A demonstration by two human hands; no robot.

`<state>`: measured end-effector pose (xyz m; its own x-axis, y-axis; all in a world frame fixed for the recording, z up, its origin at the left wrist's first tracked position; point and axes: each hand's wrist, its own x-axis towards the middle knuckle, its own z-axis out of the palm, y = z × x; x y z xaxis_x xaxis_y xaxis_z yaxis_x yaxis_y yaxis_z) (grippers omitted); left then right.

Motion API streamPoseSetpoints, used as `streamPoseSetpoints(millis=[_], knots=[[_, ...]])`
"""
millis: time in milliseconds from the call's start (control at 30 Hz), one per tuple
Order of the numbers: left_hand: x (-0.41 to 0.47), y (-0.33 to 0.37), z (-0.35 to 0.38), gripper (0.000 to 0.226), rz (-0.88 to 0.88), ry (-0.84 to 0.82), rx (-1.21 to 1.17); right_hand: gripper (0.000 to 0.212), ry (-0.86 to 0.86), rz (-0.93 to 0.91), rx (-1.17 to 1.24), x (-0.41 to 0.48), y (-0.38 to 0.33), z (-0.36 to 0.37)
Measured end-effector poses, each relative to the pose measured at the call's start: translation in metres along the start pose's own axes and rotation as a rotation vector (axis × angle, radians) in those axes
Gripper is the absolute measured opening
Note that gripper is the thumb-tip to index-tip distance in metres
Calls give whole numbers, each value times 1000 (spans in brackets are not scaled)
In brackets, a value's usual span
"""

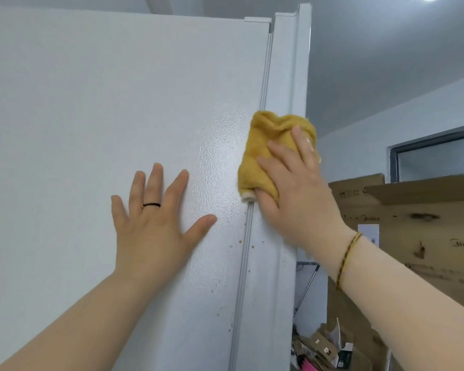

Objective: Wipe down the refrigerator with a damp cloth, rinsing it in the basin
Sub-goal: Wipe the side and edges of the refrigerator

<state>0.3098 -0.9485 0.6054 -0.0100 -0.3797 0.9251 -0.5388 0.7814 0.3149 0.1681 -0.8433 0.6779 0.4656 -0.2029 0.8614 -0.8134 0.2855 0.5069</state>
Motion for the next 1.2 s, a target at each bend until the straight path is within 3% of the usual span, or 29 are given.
streamPoseSetpoints(millis=[100, 200, 300, 433, 567, 700, 767, 900, 1100, 1200], knots=[[-2, 1, -4, 100, 10, -33, -8, 49, -111, -107, -31, 1, 16, -7], [-18, -8, -1, 92, 78, -16, -17, 48, -231, 93, 20, 43, 34, -20], [-44, -21, 8, 73, 158, -2, -11, 43, -150, 221, 27, 53, 22, -7], [-62, -26, 9, 65, 183, 21, 38, 39, 103, 68, 29, -16, -7, 6], [-62, -26, 6, 78, 162, -48, -3, 35, -84, -120, 54, -89, -33, -4], [-65, -30, 5, 93, 109, -85, -65, 40, -120, -263, -16, -55, -6, -13], [-66, -31, 5, 86, 107, -109, -51, 43, -48, -180, -29, -22, 5, -12], [-69, -31, 6, 78, 112, -146, -47, 41, 22, 190, 115, -13, -19, 5], [-68, -32, 3, 78, 102, -138, -89, 48, -157, -82, 26, -63, -23, -3], [-71, -33, 7, 70, 111, -148, -85, 54, -239, 79, -86, -13, -18, -12]])
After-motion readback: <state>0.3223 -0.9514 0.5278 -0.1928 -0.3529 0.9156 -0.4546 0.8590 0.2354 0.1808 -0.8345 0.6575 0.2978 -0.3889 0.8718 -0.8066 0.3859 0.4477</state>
